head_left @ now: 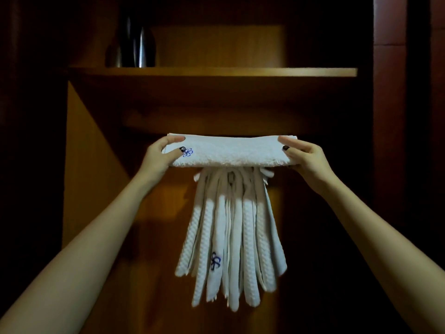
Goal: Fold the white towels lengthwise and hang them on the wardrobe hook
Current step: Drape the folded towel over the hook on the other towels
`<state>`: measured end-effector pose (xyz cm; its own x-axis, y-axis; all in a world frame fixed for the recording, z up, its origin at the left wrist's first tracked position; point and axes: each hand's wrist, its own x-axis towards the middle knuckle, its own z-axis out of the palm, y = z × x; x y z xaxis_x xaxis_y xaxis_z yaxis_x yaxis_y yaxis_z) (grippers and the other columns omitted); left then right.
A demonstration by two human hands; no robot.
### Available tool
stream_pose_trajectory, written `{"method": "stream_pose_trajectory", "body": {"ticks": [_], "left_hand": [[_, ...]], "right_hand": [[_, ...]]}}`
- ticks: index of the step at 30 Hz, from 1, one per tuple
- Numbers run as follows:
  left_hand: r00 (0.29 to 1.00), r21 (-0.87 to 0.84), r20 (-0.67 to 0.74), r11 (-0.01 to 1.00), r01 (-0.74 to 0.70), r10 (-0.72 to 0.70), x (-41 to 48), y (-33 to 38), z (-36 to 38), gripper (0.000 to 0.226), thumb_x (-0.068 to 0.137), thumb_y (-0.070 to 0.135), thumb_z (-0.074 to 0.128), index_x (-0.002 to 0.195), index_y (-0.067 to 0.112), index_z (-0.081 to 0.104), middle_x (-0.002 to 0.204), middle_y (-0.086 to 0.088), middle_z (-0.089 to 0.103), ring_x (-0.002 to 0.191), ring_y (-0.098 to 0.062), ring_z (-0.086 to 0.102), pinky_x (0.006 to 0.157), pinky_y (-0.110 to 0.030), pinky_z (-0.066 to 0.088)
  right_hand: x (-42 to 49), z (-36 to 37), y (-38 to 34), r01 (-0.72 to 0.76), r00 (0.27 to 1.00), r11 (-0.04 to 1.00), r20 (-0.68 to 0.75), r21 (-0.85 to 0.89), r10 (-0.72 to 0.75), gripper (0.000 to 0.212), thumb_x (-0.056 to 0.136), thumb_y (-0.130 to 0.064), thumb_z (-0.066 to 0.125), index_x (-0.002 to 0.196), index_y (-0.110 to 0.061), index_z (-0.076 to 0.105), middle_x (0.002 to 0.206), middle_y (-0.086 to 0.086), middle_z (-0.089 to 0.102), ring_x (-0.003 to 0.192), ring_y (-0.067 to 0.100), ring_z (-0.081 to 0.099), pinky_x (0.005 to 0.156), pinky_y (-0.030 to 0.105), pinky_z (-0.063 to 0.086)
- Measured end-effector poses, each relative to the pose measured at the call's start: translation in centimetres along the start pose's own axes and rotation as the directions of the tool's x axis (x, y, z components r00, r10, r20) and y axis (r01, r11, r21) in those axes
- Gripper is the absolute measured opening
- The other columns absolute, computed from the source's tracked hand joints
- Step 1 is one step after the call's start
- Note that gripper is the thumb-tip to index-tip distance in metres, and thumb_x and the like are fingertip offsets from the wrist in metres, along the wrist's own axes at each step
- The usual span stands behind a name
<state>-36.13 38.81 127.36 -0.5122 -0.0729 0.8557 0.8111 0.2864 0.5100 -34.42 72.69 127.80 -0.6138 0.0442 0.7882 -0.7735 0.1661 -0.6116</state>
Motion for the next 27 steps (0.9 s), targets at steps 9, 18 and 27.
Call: {"method": "stream_pose_trajectory", "body": {"ticks": [9,18,27], "left_hand": [[0.994,0.019,0.032,0.995,-0.101,0.1,8.9,-4.6,0.9,0.027,0.084,-0.003,0.065,0.109,0.01,0.063,0.111,0.002,0.06,0.104,-0.003,0.053,0.084,-0.005,0.038],[0.977,-0.058,0.041,0.976,0.212,-0.21,9.9,-9.4,3.5,0.03,0.084,0.002,0.062,0.113,0.01,0.065,0.105,-0.011,0.068,0.094,-0.024,0.065,0.079,-0.03,0.051],[0.901,-0.317,0.143,0.844,0.433,-0.409,3.7,-13.9,6.5,0.021,0.089,0.011,0.061,0.108,0.018,0.069,0.118,-0.003,0.067,0.101,-0.009,0.066,0.078,-0.02,0.054]], "right_hand": [[10.2,1.8,3.4,-0.015,0.999,0.999,-0.045,-0.045,0.013,0.038,0.086,-0.001,0.061,0.123,-0.013,0.065,0.11,0.007,0.07,0.091,0.008,0.069,0.075,0.022,0.053],[11.9,3.0,8.2,-0.271,0.958,0.96,-0.081,0.073,0.277,0.02,0.087,0.001,0.06,0.099,-0.011,0.071,0.092,0.008,0.069,0.08,0.018,0.066,0.067,0.026,0.052],[7.3,3.3,12.2,-0.357,0.932,0.913,0.009,0.198,0.363,0.033,0.089,-0.003,0.062,0.122,-0.009,0.06,0.098,0.01,0.074,0.088,0.019,0.072,0.067,0.024,0.057]]}}
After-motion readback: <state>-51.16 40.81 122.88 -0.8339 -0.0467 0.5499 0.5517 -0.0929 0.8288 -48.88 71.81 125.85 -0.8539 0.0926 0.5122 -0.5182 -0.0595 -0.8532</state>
